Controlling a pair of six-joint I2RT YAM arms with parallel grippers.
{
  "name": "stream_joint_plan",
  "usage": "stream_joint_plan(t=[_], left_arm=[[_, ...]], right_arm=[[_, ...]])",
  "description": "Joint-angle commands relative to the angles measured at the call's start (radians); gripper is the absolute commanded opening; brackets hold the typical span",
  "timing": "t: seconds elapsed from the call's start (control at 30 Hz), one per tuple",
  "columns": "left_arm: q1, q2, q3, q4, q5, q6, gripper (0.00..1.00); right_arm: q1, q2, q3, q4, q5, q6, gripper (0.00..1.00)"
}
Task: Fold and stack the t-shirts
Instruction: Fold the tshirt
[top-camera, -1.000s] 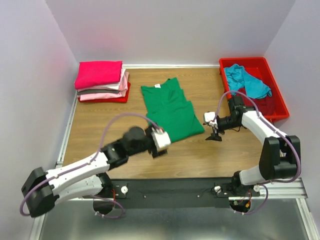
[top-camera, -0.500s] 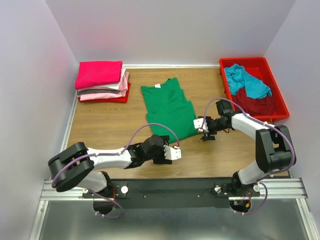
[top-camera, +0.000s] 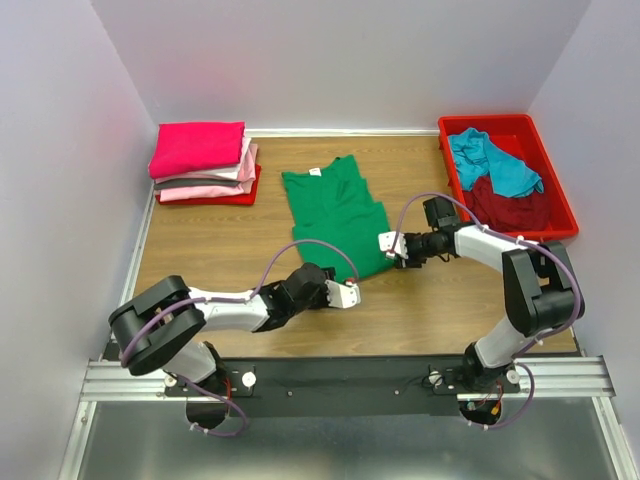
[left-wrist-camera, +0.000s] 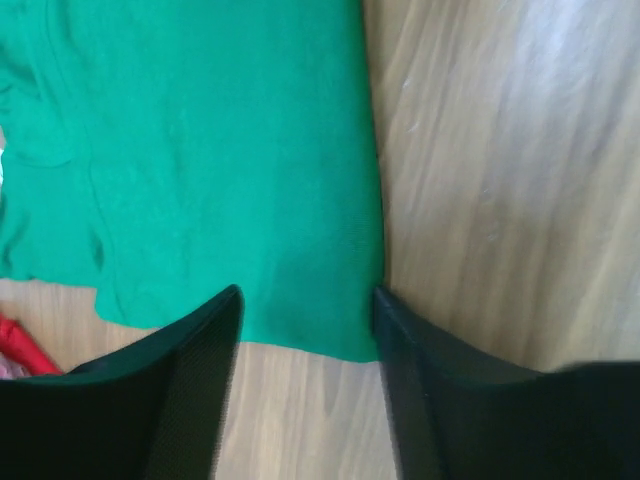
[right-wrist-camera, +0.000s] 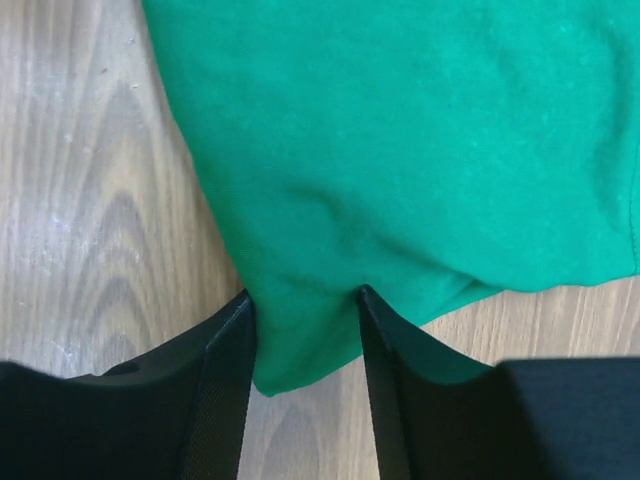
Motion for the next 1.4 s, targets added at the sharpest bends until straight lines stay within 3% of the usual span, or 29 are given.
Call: stream_joint_plan(t=[0.0,0.07,0.13,0.17,0.2,0.27,0.53,0.63,0.8,0.97,1.13,1.37], left_arm=[[0.032,0.040,0.014,0.001,-0.036,0.034,0.32],[0.036,0.052,0.016,-0.005,-0.031,0.040,0.15],[0.036,0.046,0.016,-0.012,-0.015,0.042,0.09],[0.035,0.040,0.016,-0.019,-0.002,0.039,0.05],[0.035,0.029,0.017,-0.028,0.001,0.039,0.00],[0.035,-0.019,0.028,-0.067,0.037,0.039,0.00],[-0.043,-0.283,0.075,-0.307,0.324,-0.005,0.00],[-0.115,-0.308,0.105,-0.376,0.401,-0.038,0.00],[-0.209,-0.313,0.117,-0.438,0.446,-0.075,0.00],[-0.212,-0.314,0.134,-0.443,0.421,-0.076,0.00],[-0.180,-0.368,0.108,-0.417,0.326,-0.029,0.00],[0.107,-0.384,0.108,-0.248,0.354,0.124,0.00]], right_arm=[[0.007,0.036,-0.001,0.029,0.077,0.037,0.49],[0.007,0.030,-0.004,0.023,0.077,0.047,0.41],[0.007,0.019,-0.013,0.012,0.071,0.050,0.32],[0.007,-0.002,-0.020,-0.010,0.063,0.044,0.18],[0.009,-0.016,-0.041,-0.022,0.053,0.026,0.11],[0.007,-0.056,-0.062,-0.072,0.045,0.003,0.00],[0.007,-0.374,-0.089,-0.484,0.027,-0.074,0.00],[0.007,-0.486,-0.058,-0.678,0.004,-0.080,0.00],[0.007,-0.602,-0.001,-0.856,-0.015,-0.039,0.00],[0.007,-0.645,0.034,-0.820,-0.007,0.098,0.00],[0.007,-0.510,0.138,-0.694,0.011,0.231,0.00],[0.007,-0.196,0.425,-0.510,0.005,0.405,0.00]])
